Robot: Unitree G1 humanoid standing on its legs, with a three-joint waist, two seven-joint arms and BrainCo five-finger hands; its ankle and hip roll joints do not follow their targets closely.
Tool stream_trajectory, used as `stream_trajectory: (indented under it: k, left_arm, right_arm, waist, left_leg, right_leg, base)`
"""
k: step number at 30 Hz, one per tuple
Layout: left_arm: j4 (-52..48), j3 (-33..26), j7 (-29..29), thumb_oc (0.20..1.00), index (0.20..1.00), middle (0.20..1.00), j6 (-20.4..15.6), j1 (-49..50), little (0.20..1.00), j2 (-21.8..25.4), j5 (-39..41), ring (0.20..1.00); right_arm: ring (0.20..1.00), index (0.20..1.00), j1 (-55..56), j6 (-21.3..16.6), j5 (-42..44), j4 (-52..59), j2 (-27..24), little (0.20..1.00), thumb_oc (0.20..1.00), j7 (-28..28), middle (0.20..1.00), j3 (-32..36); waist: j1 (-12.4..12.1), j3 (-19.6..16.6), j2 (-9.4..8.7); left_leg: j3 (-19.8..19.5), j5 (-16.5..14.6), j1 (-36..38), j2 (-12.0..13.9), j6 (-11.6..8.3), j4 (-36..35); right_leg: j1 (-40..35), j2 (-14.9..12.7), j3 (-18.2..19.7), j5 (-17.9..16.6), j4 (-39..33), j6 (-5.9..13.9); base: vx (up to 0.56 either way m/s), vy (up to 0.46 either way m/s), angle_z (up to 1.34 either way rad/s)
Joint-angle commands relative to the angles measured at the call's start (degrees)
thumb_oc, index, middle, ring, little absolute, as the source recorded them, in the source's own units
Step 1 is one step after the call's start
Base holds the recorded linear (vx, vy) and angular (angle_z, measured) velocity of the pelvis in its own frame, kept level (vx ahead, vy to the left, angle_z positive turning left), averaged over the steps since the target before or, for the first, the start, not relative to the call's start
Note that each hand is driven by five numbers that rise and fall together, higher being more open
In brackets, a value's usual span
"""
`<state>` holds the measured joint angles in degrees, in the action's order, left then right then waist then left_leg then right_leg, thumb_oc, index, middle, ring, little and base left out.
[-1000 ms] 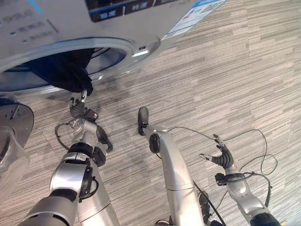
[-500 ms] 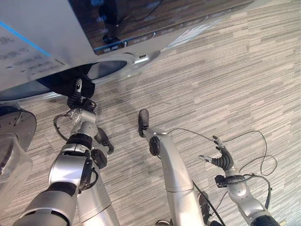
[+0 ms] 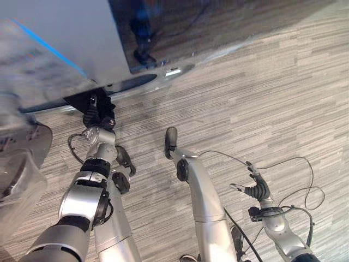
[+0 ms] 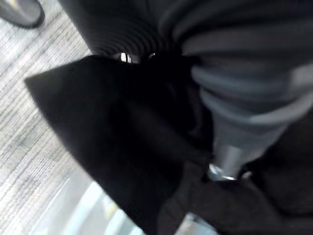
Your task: Grab the laundry basket,head to the washer,open it,put in the laundry and shut it.
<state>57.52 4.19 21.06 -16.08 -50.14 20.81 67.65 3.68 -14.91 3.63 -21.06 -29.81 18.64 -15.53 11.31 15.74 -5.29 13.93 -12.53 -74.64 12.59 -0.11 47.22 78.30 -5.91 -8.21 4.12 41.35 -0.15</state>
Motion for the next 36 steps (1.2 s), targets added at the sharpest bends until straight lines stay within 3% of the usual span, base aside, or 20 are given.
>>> stream_trajectory:
  k: [1, 3, 4, 5, 8, 9, 10, 16, 18, 20, 25, 26, 27, 31, 36]
  left_arm:
    - [-6.2, -1.9, -2.8, 0.200, 0.200, 0.200, -7.8, -6.2, 0.200, 5.8, -1.8, 0.200]
    - [-6.9, -1.0, -2.1, 0.200, 0.200, 0.200, -8.3, -8.4, 0.200, 6.8, -2.1, 0.200]
    - [-10.2, 0.0, -1.8, 0.200, 0.200, 0.200, -10.2, -11.7, 0.200, 7.6, 0.0, 0.200]
    - [-19.6, 3.3, -3.8, 0.200, 0.200, 0.200, -13.8, -15.0, 0.200, 11.9, 0.8, 0.200]
    - [-21.1, 3.0, -5.2, 0.200, 0.200, 0.200, -14.9, -14.1, 0.200, 12.5, 3.0, 0.200]
    - [-20.3, 4.0, -5.4, 0.347, 0.347, 0.347, -14.8, -14.5, 0.347, 13.2, 3.0, 0.347]
    - [-19.1, 4.6, -5.4, 1.000, 1.000, 1.000, -14.1, -14.6, 1.000, 13.9, 2.9, 1.000]
    - [-11.4, 8.2, -5.3, 1.000, 1.000, 1.000, -9.0, -15.3, 1.000, 14.2, -0.7, 1.000]
    - [-10.8, 8.0, -5.4, 1.000, 1.000, 1.000, -8.6, -15.0, 1.000, 13.6, -0.9, 1.000]
    - [-5.4, 7.5, -4.8, 1.000, 1.000, 1.000, -5.8, -14.8, 1.000, 11.6, -3.3, 1.000]
    - [-2.5, 8.0, -2.5, 1.000, 1.000, 1.000, -6.4, -21.1, 1.000, 9.5, -2.2, 1.000]
    - [-3.0, 8.3, -2.3, 0.680, 0.680, 0.680, -6.7, -22.0, 0.680, 9.5, -2.4, 0.680]
    - [-3.4, 8.6, -2.0, 0.200, 0.200, 0.200, -7.0, -22.8, 0.200, 9.7, -2.7, 0.200]
    - [-4.5, 8.9, -1.6, 0.200, 0.200, 0.200, -8.1, -25.8, 0.200, 10.0, -1.2, 0.200]
    - [-11.0, 10.6, -3.4, 0.200, 0.200, 0.200, -10.3, -24.4, 0.200, 10.0, 1.2, 0.200]
  right_arm:
    - [1.000, 1.000, 1.0, 0.5, -0.3, -0.7, -4.5, 1.000, 1.000, 1.0, 1.000, 0.3]
    - [1.000, 1.000, 1.0, 0.8, -0.4, -1.5, -5.0, 1.000, 1.000, 0.8, 1.000, 0.2]
    - [1.000, 1.000, 0.9, 1.0, -0.5, -2.2, -5.4, 1.000, 1.000, 0.9, 1.000, 0.3]
    - [1.000, 1.000, 1.6, 0.6, 0.4, -2.5, -5.4, 1.000, 1.000, 0.6, 1.000, 1.8]
    - [1.000, 1.000, 1.2, 0.4, 1.2, -2.6, -4.9, 1.000, 1.000, 0.0, 1.000, 1.7]
    - [1.000, 1.000, 0.7, 0.4, 1.4, -3.0, -4.9, 1.000, 1.000, -0.1, 1.000, 1.3]
    - [1.000, 1.000, 0.5, 0.3, 1.3, -2.6, -4.9, 1.000, 1.000, -0.3, 1.000, 1.1]
    - [1.000, 1.000, 0.2, 0.4, -0.7, -2.0, -5.8, 1.000, 1.000, 0.5, 1.000, 0.2]
    - [1.000, 1.000, 0.3, 0.4, -0.9, -1.2, -5.9, 1.000, 1.000, 0.7, 1.000, 0.2]
    - [1.000, 1.000, 0.3, 0.3, -0.7, -1.3, -6.3, 1.000, 1.000, 1.2, 1.000, 0.2]
    - [1.000, 1.000, 0.6, 0.7, -0.5, -2.0, -7.0, 1.000, 1.000, 1.6, 1.000, -0.3]
    - [1.000, 1.000, 0.9, 0.7, -0.5, -2.0, -7.2, 1.000, 1.000, 1.7, 1.000, -0.3]
    - [1.000, 1.000, 1.5, 0.7, -0.5, -1.8, -7.2, 1.000, 1.000, 1.6, 1.000, -0.1]
    - [1.000, 1.000, 2.3, 0.4, 0.0, -1.9, -7.3, 1.000, 1.000, 1.1, 1.000, 0.1]
    - [1.000, 1.000, 2.5, 0.8, -0.6, -3.4, -7.6, 1.000, 1.000, 0.9, 1.000, 0.4]
  waist:
    - [1.3, 0.0, 4.94]
    - [1.3, 0.2, 5.06]
    - [1.2, 0.4, 5.29]
    - [1.0, 1.3, 5.77]
    - [0.9, 2.1, 5.54]
    - [1.0, 2.3, 5.51]
    - [1.1, 2.5, 5.52]
    - [1.0, 4.0, 5.59]
    - [1.1, 4.3, 5.50]
    - [1.7, 5.1, 5.16]
    - [2.4, 5.6, 5.22]
    - [2.5, 5.6, 5.23]
    - [2.5, 5.7, 5.23]
    - [2.3, 5.7, 5.64]
    - [1.5, 5.9, 7.58]
  left_leg:
    - [-3.2, 2.7, 3.5, 2.3, -3.96, -2.7]
    - [-3.0, 3.2, 4.7, 1.8, -4.06, -3.9]
    - [-2.9, 3.6, 5.7, 1.4, -4.13, -5.2]
    - [-2.8, 4.4, 7.2, 0.2, -4.31, -6.6]
    - [-2.8, 4.4, 7.5, 0.0, -4.34, -6.9]
    - [-2.7, 4.5, 7.4, 0.1, -4.39, -6.9]
    - [-2.6, 4.6, 7.4, 0.1, -4.37, -7.0]
    - [-2.0, 5.2, 6.2, 0.0, -4.23, -7.1]
    - [-1.9, 5.2, 5.9, 0.0, -4.18, -7.0]
    - [-1.5, 5.4, 5.1, 0.2, -4.21, -7.1]
    - [-0.7, 5.7, 5.3, 0.2, -4.21, -7.9]
    - [-0.6, 5.7, 5.4, 0.2, -4.19, -7.8]
    - [-0.5, 5.6, 5.4, 0.3, -4.17, -7.6]
    - [-0.2, 5.3, 5.4, 0.8, -4.10, -6.8]
    - [0.9, 6.5, 8.2, 0.2, -4.26, -9.5]
  right_leg:
    - [-6.1, 0.9, 0.1, -3.3, -4.7, 5.42]
    - [-7.3, 0.6, 0.3, -3.7, -5.7, 5.65]
    - [-8.3, 0.3, 0.4, -4.2, -6.6, 5.94]
    - [-9.9, -0.3, 0.3, -4.8, -7.9, 6.16]
    - [-10.3, -0.3, 0.3, -5.2, -8.6, 6.14]
    - [-10.4, -0.5, 0.2, -5.5, -9.1, 6.24]
    - [-10.3, -0.5, 0.4, -5.8, -9.4, 6.26]
    - [-9.4, -1.0, 0.9, -7.2, -10.3, 6.37]
    - [-9.1, -1.0, 0.9, -7.4, -10.5, 6.43]
    - [-8.4, -0.8, 1.3, -8.5, -11.9, 6.56]
    - [-8.2, -0.5, 2.2, -9.6, -13.3, 6.82]
    - [-8.2, -0.4, 2.2, -9.7, -13.5, 6.84]
    - [-8.2, -0.2, 2.3, -9.7, -13.8, 6.83]
    - [-8.3, 0.4, 2.8, -9.8, -13.9, 6.91]
    - [-9.7, -0.5, 3.3, -10.1, -14.8, 7.04]
  base:
    - [-0.06, 0.040, 0.09]
    - [-0.04, 0.012, 0.07]
    - [-0.08, -0.018, 0.12]
    - [-0.07, -0.017, 0.19]
    - [-0.04, 0.007, 0.28]
    - [-0.04, 0.026, 0.08]
    - [-0.04, 0.024, 0.02]
    - [-0.04, 0.019, -0.03]
    - [-0.02, 0.006, 0.00]
    - [-0.01, 0.006, -0.02]
    - [0.00, 0.016, -0.01]
    - [0.01, 0.006, -0.10]
    - [0.02, -0.004, -0.18]
    - [0.01, 0.003, -0.09]
    - [0.01, 0.006, -0.04]
